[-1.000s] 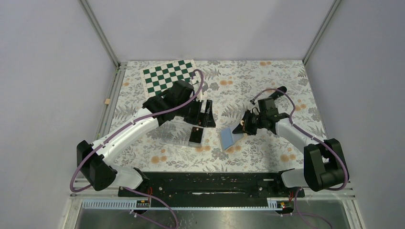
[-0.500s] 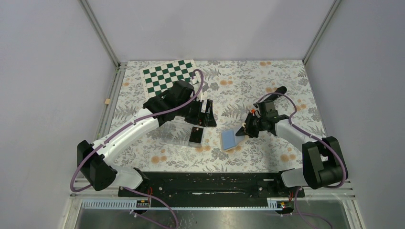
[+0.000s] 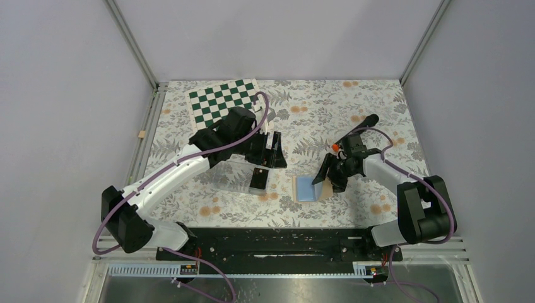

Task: Put the credit cards into the card holder
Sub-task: Open the card holder at the center of the board.

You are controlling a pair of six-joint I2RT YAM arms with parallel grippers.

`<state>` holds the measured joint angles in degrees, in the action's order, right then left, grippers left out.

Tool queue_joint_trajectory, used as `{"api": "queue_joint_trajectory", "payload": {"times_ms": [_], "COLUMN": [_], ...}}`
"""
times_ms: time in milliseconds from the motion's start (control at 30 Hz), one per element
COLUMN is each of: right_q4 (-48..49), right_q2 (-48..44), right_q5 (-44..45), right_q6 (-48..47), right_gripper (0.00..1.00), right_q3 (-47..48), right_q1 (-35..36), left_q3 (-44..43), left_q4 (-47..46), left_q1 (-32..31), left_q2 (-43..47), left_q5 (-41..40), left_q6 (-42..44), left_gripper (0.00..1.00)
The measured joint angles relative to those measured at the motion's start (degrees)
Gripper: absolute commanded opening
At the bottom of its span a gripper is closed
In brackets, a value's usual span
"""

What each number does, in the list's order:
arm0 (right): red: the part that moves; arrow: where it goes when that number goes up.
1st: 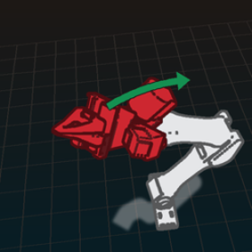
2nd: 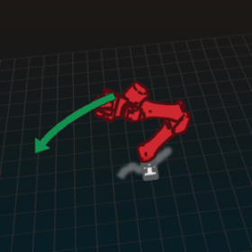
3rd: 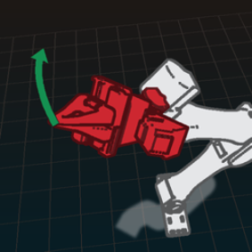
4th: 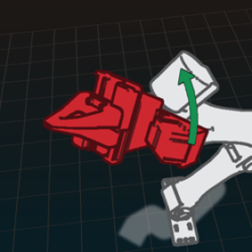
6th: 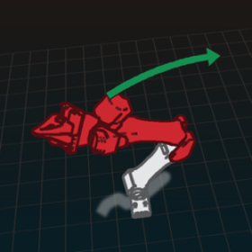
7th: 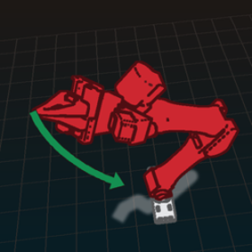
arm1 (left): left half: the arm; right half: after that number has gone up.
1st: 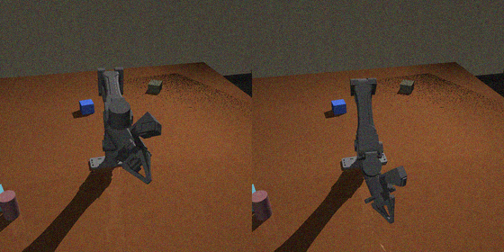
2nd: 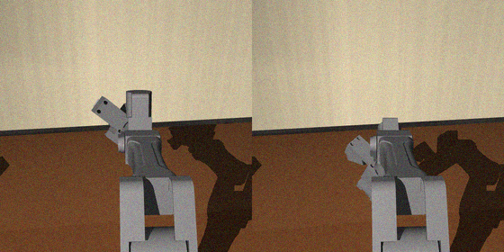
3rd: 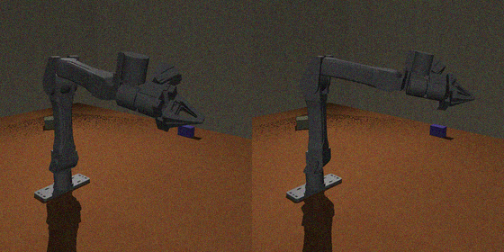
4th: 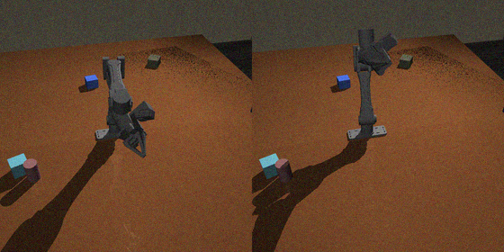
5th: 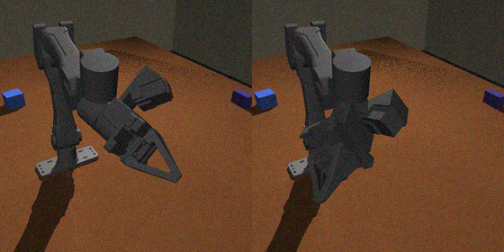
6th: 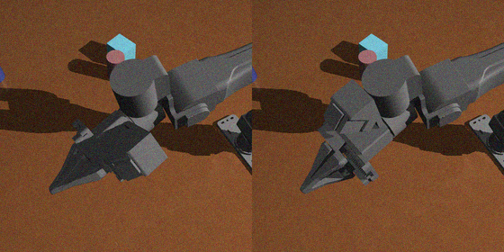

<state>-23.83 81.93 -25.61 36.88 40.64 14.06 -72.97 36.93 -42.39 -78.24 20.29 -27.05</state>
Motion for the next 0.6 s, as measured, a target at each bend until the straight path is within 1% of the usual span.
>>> {"api": "queue_joint_trajectory", "payload": {"times_ms": [167,333,467,600], "right_q4": [-4.5,-9.73,-13.51,-15.04], "right_q2": [0.87,1.46,2.23,5.33], "right_q5": [2.71,7.41,11.69,14.19], "right_q6": [-2.19,-6.08,-9.66,-12.81], "right_gripper": [0.78,0.84,0.87,0.88], "right_q3": [2.75,5.88,8.5,10.36], "right_q1": [-0.17,-0.2,-0.2,-0.2], "left_q3": [0.39,0.42,0.55,1.16], "left_q4": [-0.66,-0.66,-0.72,-1.01], "left_q1": [0.0,0.0,0.0,0.0], "left_q2": [0.24,0.26,0.26,0.31], "left_q5": [0.31,0.52,0.7,0.92], "left_q6": [0.0,0.02,0.0,0.0], "left_gripper": [0.78,0.78,0.78,0.78]}}
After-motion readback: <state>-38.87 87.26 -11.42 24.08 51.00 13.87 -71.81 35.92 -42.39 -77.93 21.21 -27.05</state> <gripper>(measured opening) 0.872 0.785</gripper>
